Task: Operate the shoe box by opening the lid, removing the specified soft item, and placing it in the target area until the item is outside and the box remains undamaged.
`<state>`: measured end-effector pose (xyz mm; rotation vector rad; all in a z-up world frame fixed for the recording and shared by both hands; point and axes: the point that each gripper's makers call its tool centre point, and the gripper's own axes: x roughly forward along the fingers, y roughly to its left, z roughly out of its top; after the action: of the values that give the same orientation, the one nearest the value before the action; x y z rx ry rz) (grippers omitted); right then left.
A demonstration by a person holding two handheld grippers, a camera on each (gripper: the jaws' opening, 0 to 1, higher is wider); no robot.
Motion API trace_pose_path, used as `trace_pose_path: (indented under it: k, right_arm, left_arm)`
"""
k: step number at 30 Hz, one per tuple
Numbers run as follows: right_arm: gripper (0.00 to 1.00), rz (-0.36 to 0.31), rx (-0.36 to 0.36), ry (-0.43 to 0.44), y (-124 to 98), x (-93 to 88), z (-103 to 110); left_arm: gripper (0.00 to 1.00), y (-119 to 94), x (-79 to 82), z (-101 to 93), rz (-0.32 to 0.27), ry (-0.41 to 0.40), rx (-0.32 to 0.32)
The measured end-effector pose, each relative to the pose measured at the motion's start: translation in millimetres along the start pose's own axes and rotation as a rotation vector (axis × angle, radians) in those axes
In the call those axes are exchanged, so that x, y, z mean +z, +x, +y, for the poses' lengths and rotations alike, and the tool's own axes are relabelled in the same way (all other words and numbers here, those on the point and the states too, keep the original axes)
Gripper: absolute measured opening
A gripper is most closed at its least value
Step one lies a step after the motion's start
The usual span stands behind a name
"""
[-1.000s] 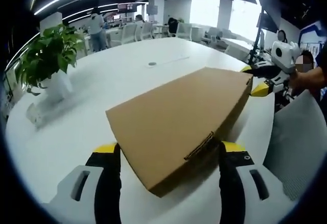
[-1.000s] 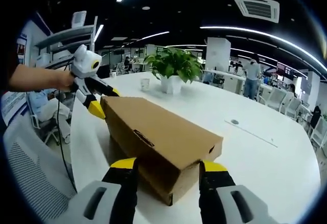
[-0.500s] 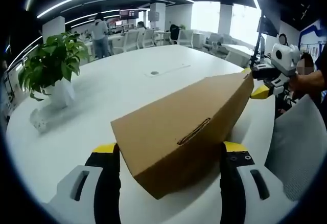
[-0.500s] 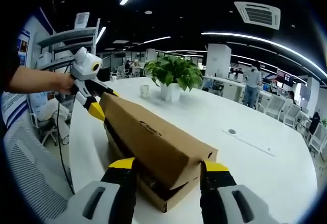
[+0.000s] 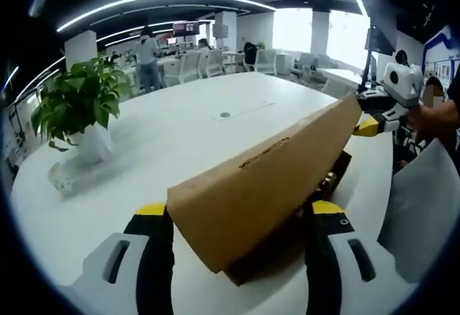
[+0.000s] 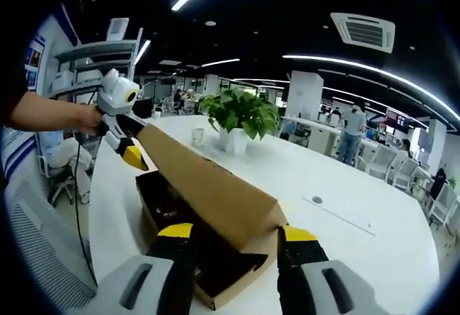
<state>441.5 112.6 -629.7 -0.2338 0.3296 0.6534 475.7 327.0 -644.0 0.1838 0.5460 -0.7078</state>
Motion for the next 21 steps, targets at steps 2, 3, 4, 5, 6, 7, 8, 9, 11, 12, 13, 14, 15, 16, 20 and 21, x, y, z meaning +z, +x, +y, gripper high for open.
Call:
trace_pose_path:
  k: [2,3,4,5,6,7,8,9,11,12,13,14,15,16,20,21]
  right_arm:
    - [0.4,-0.004,-0.002,-0.001,0.7,1.8,-2.1]
    - [0.39,-0.004,-0.003,-0.002,0.8,2.6,-2.9]
    - [0.38,-0.005,-0.005,-0.004,1.0,3.3,-3.9]
    - [0.37,-0.006,-0.006,-0.009,1.3,4.1,-5.3]
    - [0.36,-0.006,-0.008,-0.016,1.6,4.8,-6.6]
    - [0.35,-0.007,-0.012,-0.024,2.0,5.8,-8.9]
    - [0.35,-0.008,-0.014,-0.023,2.4,6.6,-10.3]
    - [0.35,-0.011,-0.014,-0.024,3.1,7.7,-11.4]
    - [0.34,-0.009,-0.015,-0.043,3.7,8.5,-12.6]
    - [0.33,-0.009,-0.016,-0.053,4.1,9.1,-13.8]
    - [0.33,-0.01,-0.017,-0.057,4.4,9.6,-14.6]
    - [0.31,-0.012,-0.019,-0.056,4.7,10.7,-16.7]
    - [0.31,-0.014,-0.022,-0.055,5.1,11.6,-18.6]
    - [0.3,-0.016,-0.024,-0.053,5.4,12.5,-19.8]
    - [0.29,-0.021,-0.032,-0.062,7.9,15.8,-24.1]
    - [0.28,-0.024,-0.034,-0.063,8.5,17.1,-25.5]
  left_arm:
    - [0.72,0.3,1.5,1.2,-0.002,0.002,0.004]
    - [0.72,0.4,2.1,1.7,-0.003,0.001,0.004]
    - [0.72,0.5,3.0,2.4,-0.005,0.0,0.005]
    - [0.71,0.6,3.6,2.9,-0.006,-0.001,0.007]
    - [0.71,0.6,4.4,3.4,-0.008,-0.001,0.009]
    - [0.71,0.7,5.7,4.2,-0.009,-0.002,0.012]
    - [0.7,1.0,6.6,5.2,-0.011,-0.002,0.014]
    - [0.69,1.3,7.6,6.4,-0.012,-0.003,0.017]
    - [0.68,1.9,8.9,8.7,-0.011,0.002,0.022]
    - [0.68,2.0,9.2,9.1,-0.011,0.002,0.023]
    - [0.67,2.4,10.5,10.4,-0.011,0.002,0.024]
    - [0.66,2.6,11.5,11.1,-0.012,0.002,0.026]
    - [0.65,2.7,12.3,12.1,-0.011,0.003,0.03]
    - [0.64,2.9,13.4,13.7,-0.01,0.005,0.037]
    - [0.61,3.9,16.9,17.6,-0.014,0.0,0.053]
    - [0.6,4.2,18.1,19.3,-0.015,0.0,0.057]
